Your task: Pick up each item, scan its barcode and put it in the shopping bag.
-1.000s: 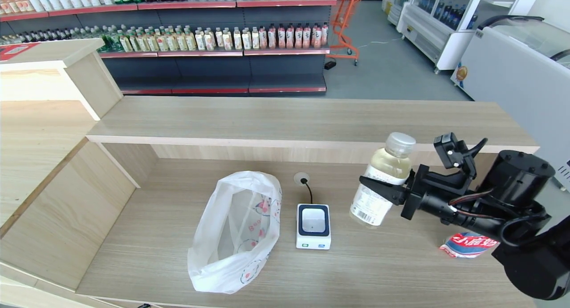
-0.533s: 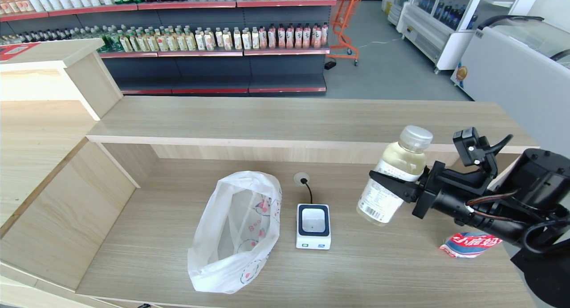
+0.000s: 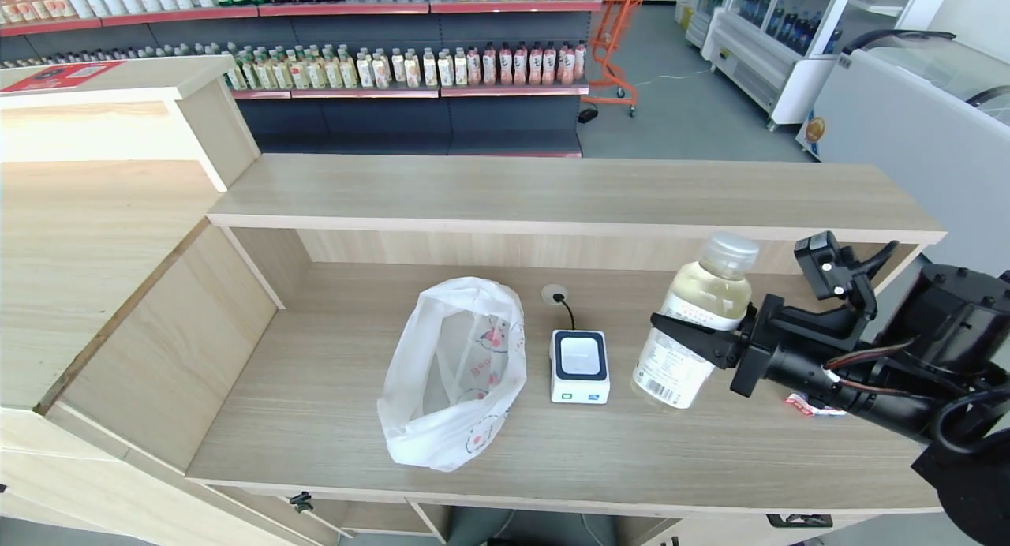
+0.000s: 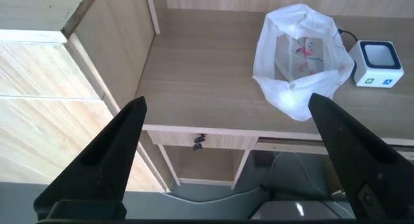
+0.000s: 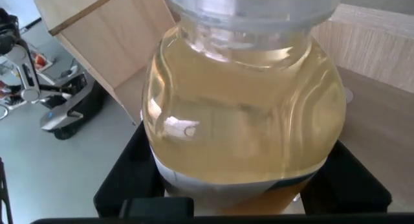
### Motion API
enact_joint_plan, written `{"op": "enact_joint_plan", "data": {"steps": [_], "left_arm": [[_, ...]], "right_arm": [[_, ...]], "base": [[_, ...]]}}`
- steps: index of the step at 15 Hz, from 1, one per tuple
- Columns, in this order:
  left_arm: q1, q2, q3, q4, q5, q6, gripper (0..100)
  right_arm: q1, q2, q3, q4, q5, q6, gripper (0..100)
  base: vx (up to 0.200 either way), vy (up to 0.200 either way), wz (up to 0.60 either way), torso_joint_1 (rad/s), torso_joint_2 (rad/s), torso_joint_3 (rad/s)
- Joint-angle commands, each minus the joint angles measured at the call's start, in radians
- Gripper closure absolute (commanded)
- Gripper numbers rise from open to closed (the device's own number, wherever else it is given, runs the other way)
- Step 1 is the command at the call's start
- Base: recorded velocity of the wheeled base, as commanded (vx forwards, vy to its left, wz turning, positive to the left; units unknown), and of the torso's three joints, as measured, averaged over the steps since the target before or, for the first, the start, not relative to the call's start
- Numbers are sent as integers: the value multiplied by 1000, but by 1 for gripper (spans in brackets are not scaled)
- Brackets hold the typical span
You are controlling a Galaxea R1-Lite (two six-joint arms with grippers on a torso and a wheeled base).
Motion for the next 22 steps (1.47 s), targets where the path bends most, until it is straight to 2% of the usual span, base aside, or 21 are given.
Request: {"op": "enact_joint_plan", "data": {"steps": [1, 3, 8, 13, 17, 20, 22], "left_arm": [[1, 0, 0, 0, 0, -1, 0], [1, 0, 0, 0, 0, -1, 0], [1, 0, 0, 0, 0, -1, 0], [1, 0, 0, 0, 0, -1, 0], [1, 0, 0, 0, 0, -1, 0], [1, 0, 0, 0, 0, -1, 0], [1, 0, 0, 0, 0, -1, 0]], "right_arm": [[-2, -12, 1, 5, -3, 14, 100], [-4, -5, -2, 14, -3, 56, 100], [2, 37, -69, 137, -1, 85, 100], [28, 209, -256, 197, -5, 75, 100], [91, 391, -388, 212, -6, -55, 100], [150, 587, -589, 216, -123, -156, 100], [179, 690, -726, 281, -143, -227, 100]], "base": [[0, 200, 0, -7, -22, 12], [0, 200, 0, 7, -2, 5], [0, 200, 0, 8, 3, 0], [0, 0, 0, 0, 0, 0], [0, 0, 0, 0, 0, 0], [0, 0, 0, 0, 0, 0], [0, 0, 0, 0, 0, 0]]}}
